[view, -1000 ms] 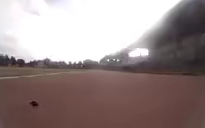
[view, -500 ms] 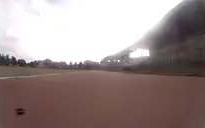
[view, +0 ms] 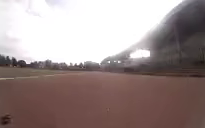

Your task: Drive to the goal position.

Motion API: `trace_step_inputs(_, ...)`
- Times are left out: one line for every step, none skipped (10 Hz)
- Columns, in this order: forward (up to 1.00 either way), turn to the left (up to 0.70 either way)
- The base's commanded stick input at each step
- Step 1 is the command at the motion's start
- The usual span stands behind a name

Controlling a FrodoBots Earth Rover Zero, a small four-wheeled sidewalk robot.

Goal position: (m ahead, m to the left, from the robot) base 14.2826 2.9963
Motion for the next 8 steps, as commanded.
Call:
trace_step_inputs(0.70, 0.00)
trace_step_inputs(0.70, -0.13)
trace_step_inputs(0.70, -0.35)
trace_step_inputs(0.70, -0.35)
trace_step_inputs(0.70, -0.35)
trace_step_inputs(0.70, -0.35)
trace_step_inputs(0.70, -0.35)
trace_step_inputs(0.70, -0.35)
